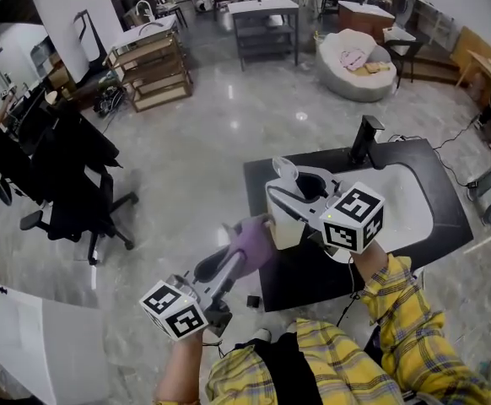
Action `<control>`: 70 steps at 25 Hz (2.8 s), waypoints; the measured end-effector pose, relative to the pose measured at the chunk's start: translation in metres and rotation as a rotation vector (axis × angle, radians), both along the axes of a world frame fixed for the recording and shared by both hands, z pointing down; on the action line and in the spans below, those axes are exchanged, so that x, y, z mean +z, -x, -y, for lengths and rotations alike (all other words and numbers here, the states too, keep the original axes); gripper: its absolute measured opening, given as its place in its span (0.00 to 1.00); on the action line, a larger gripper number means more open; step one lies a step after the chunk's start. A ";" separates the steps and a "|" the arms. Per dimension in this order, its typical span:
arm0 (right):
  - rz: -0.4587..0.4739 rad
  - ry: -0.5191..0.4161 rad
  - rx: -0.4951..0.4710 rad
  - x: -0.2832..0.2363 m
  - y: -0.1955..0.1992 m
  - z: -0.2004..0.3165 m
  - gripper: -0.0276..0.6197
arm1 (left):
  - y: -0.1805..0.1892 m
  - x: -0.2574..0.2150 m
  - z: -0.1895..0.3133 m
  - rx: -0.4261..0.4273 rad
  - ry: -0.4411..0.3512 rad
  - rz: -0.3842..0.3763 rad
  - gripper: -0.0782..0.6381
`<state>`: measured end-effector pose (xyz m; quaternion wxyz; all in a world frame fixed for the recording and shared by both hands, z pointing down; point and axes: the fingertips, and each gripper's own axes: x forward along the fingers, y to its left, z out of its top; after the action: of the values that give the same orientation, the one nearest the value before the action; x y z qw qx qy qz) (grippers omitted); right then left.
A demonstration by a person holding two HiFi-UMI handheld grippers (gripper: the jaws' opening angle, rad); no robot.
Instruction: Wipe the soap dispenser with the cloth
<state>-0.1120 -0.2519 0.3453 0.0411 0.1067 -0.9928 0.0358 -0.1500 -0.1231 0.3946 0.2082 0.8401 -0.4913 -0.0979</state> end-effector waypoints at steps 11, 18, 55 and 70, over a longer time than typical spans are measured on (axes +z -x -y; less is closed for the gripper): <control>0.021 -0.026 0.306 -0.001 -0.002 0.009 0.29 | 0.008 -0.015 -0.002 -0.008 -0.048 0.015 0.20; 0.028 -0.041 0.439 -0.002 -0.004 0.009 0.29 | 0.010 -0.030 -0.006 -0.001 -0.091 0.010 0.20; 0.241 0.104 0.545 0.011 -0.148 -0.029 0.27 | -0.063 0.023 0.043 0.231 -0.061 0.170 0.20; 0.215 0.179 0.528 0.035 -0.140 -0.043 0.27 | -0.062 0.107 0.041 0.249 0.176 0.165 0.20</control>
<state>0.0285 -0.2089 0.3800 -0.0658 0.3529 -0.9222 0.1437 -0.0880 -0.1638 0.5011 0.2506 0.8781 -0.4055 0.0414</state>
